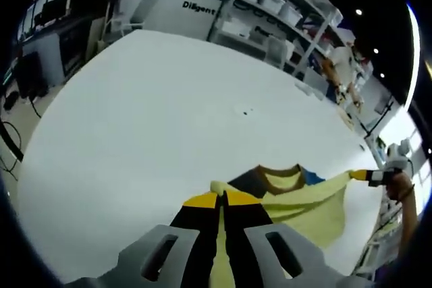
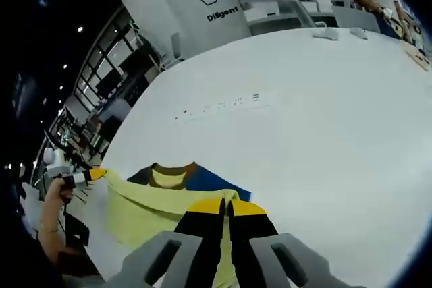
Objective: Fold the garment on the visible template until the final outline fits inside the template.
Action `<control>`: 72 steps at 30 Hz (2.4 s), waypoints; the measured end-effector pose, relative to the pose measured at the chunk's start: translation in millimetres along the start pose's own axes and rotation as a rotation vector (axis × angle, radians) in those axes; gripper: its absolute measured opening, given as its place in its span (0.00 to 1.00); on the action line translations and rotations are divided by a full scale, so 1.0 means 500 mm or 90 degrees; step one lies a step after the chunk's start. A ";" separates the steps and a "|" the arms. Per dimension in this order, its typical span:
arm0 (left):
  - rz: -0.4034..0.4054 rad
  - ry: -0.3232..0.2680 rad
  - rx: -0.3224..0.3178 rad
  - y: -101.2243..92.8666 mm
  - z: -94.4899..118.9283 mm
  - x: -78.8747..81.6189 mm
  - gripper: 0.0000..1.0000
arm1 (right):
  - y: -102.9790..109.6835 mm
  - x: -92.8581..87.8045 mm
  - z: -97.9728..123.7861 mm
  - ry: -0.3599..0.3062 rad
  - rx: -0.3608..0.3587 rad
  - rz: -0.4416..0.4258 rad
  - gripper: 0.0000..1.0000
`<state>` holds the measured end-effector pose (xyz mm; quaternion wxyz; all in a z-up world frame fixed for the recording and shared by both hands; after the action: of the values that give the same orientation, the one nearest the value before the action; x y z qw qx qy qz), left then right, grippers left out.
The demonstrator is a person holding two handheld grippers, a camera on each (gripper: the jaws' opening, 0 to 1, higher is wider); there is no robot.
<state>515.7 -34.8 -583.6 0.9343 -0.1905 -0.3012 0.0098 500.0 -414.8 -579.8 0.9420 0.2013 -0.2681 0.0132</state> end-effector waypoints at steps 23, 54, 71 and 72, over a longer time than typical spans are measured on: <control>0.084 0.011 0.018 0.053 -0.094 -0.038 0.00 | -0.051 -0.003 -0.109 0.028 -0.015 -0.020 0.00; -0.456 -0.003 -0.023 0.027 -0.060 -0.023 0.39 | -0.012 -0.014 -0.071 -0.010 0.004 0.429 0.38; -0.554 0.029 -0.033 0.032 -0.108 -0.019 0.18 | -0.029 -0.003 -0.105 -0.008 0.009 0.546 0.11; -0.555 0.029 -0.024 0.034 -0.109 -0.017 0.13 | -0.031 0.000 -0.106 -0.007 0.009 0.544 0.05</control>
<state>541.2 -39.1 -635.3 0.8539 -0.0631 -0.3327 -0.3951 528.6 -408.6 -626.8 0.8491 0.0784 -0.3323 0.4031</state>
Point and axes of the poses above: the point that each gripper's makers call its tool centre point, and the gripper's own axes: z roughly backward along the fingers, y roughly to its left, x roughly out of its top, the point moved 4 cm from there along z, roughly backward along the fingers, and after that the axes turned 7 degrees about y, right-handed, at the moved point
